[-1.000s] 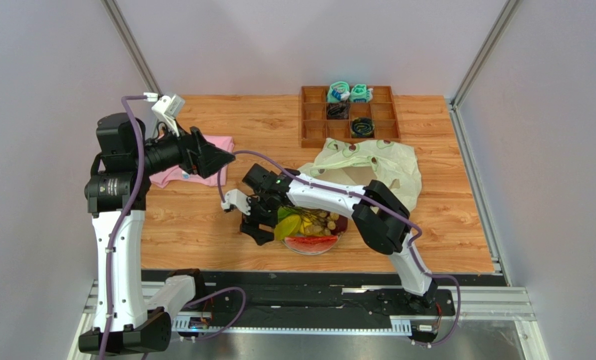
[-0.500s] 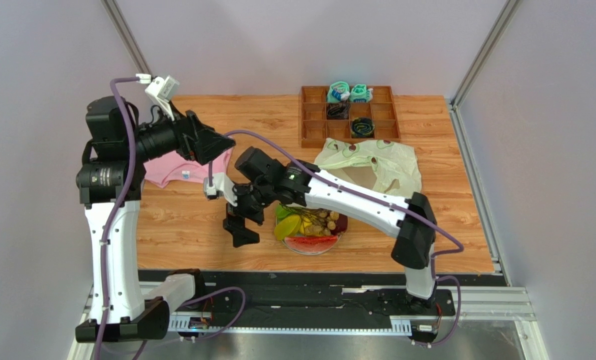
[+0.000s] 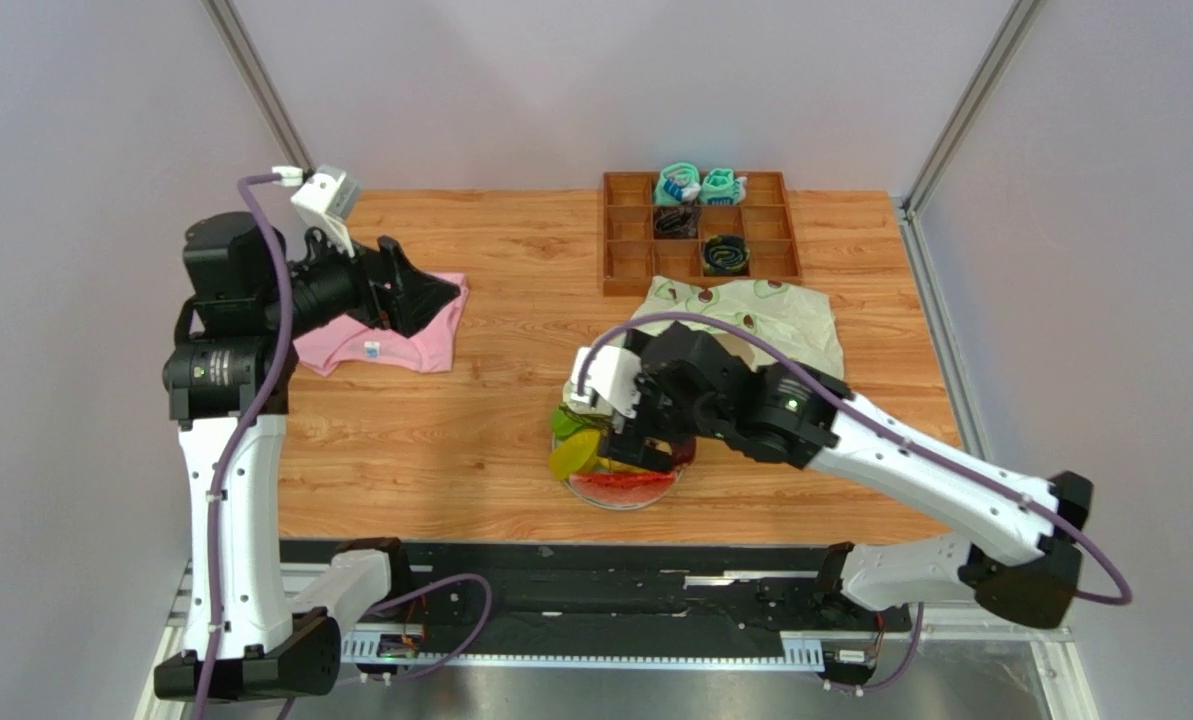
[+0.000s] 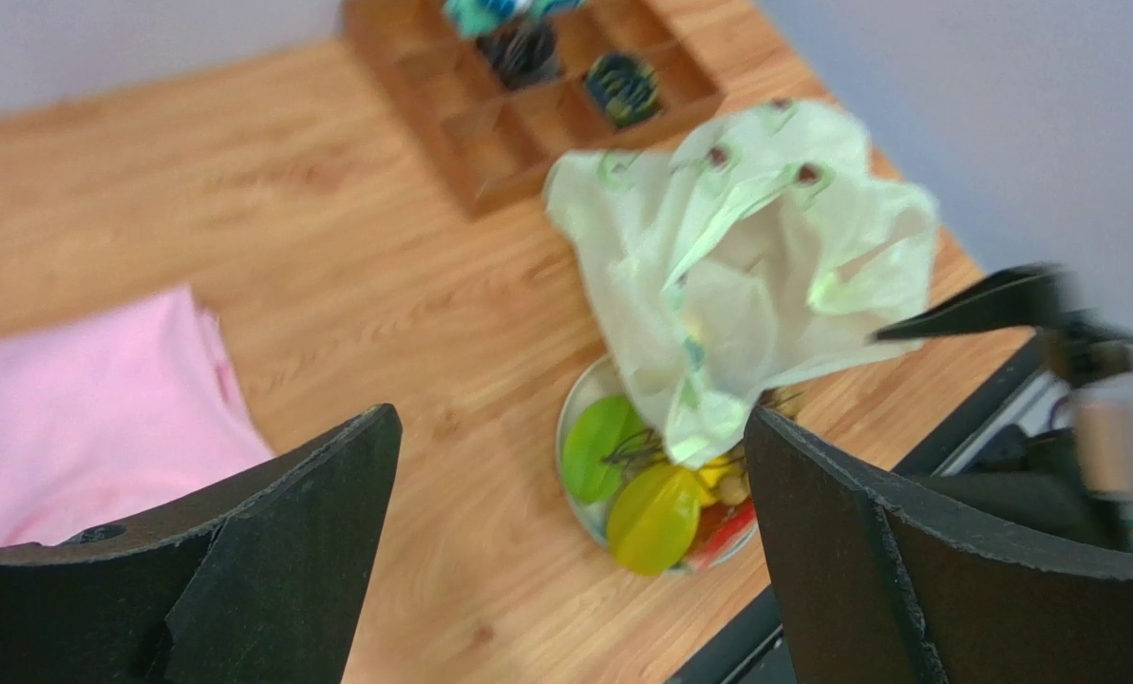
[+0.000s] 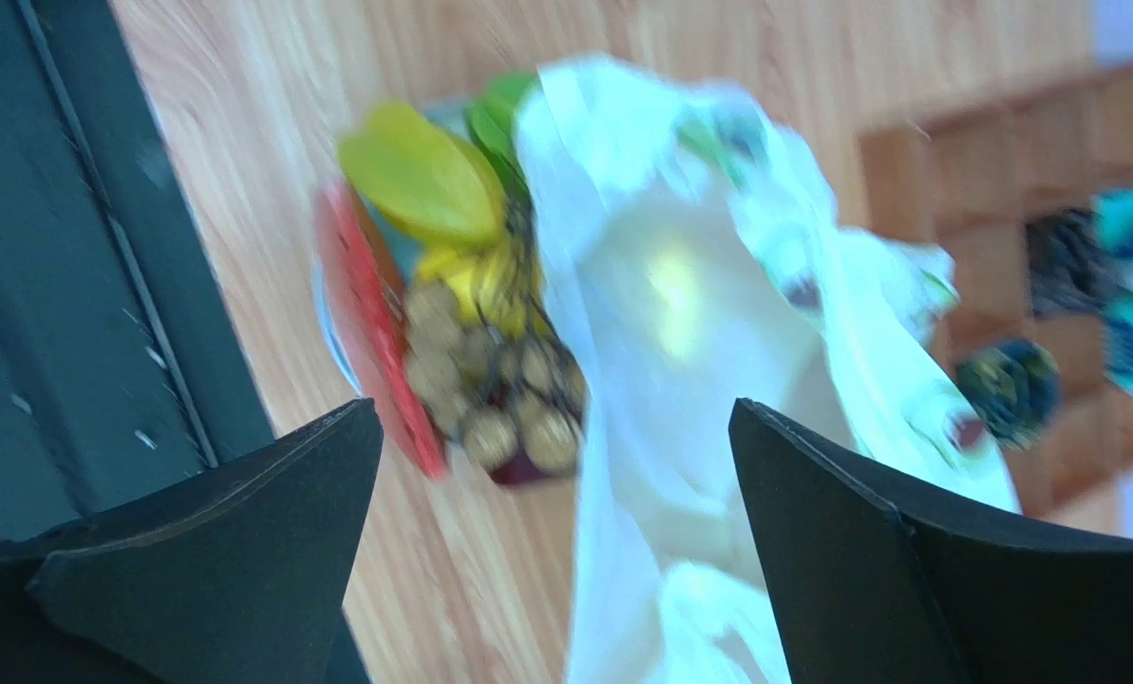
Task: Take the fake fruits out of the plastic bag
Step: Reset both arms
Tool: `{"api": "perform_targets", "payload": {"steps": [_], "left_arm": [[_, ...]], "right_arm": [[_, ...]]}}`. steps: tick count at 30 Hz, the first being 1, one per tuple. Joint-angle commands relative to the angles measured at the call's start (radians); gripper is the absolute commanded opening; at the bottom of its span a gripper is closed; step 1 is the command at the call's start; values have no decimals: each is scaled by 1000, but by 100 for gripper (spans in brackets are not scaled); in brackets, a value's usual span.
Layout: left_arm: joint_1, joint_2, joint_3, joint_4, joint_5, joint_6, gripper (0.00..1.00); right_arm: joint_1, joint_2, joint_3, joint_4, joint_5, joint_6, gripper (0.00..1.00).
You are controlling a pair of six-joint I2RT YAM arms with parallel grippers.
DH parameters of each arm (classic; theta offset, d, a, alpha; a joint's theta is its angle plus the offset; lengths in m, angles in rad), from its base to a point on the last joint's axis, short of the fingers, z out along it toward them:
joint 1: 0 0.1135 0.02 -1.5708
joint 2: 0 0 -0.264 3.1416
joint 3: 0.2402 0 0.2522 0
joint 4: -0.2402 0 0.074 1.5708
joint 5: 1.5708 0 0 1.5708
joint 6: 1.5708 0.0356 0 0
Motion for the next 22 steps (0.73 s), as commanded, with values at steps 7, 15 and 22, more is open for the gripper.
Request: {"api": "perform_targets", "payload": {"steps": [7, 15, 22], "left_arm": [[4, -106, -266, -4, -267, 100, 99], [4, -126, -393, 19, -378, 142, 99], [14, -130, -473, 76, -354, 106, 99]], "right_arm": [[-225, -220, -239, -122, 199, -151, 100], [-686, -174, -127, -131, 76, -150, 100], [-882, -149, -29, -119, -45, -69, 100]]}}
